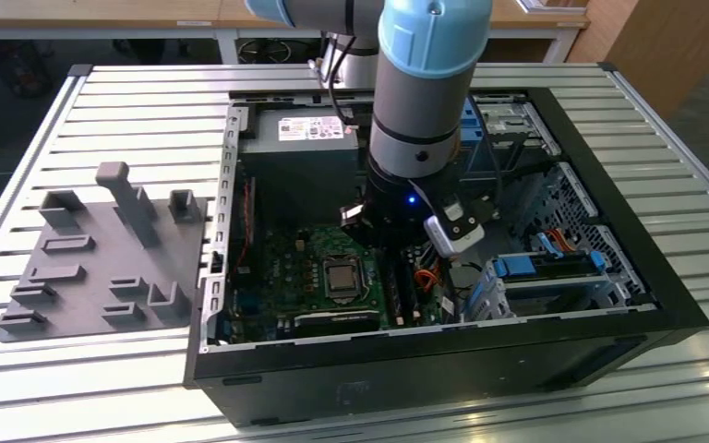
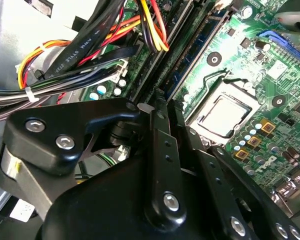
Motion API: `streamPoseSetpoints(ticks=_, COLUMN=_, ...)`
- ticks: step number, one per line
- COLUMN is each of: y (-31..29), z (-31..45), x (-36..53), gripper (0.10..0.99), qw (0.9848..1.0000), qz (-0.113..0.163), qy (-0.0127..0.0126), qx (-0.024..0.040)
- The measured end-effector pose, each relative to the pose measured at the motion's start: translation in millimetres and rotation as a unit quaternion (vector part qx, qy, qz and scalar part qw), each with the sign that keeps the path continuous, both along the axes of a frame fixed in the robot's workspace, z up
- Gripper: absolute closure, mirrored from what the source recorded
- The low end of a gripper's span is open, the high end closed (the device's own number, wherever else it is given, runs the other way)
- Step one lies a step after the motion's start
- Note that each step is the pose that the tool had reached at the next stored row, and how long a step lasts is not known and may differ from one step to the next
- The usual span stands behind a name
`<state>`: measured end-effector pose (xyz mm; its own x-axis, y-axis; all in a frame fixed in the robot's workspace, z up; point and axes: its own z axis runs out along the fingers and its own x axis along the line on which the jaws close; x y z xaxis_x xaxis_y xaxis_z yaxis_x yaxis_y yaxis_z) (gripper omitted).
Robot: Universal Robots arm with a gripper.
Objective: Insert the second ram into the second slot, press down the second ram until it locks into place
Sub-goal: 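Press down the second ram until it locks into place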
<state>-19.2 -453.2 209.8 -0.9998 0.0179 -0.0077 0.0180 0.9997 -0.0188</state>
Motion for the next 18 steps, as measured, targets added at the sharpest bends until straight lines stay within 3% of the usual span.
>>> streamPoseSetpoints(ticks=7, y=0.0, z=9.9, x=0.0, gripper=0.878, qw=1.0, qz=0.0, qy=0.001, qx=0.0)
streamPoseSetpoints(ticks=12, y=0.0, z=19.8, x=0.0, gripper=0.898, qw=1.0, qz=0.0, qy=0.003, qx=0.0)
streamPoseSetpoints(ticks=13, y=0.0, z=20.0, x=0.0, gripper=0.961, qw=1.0, qz=0.0, qy=0.0032, qx=0.0001)
streamPoseSetpoints(ticks=18, y=0.0, z=18.3, x=0.4, gripper=0.98, qw=1.0, qz=0.0, qy=0.0032, qx=0.0001)
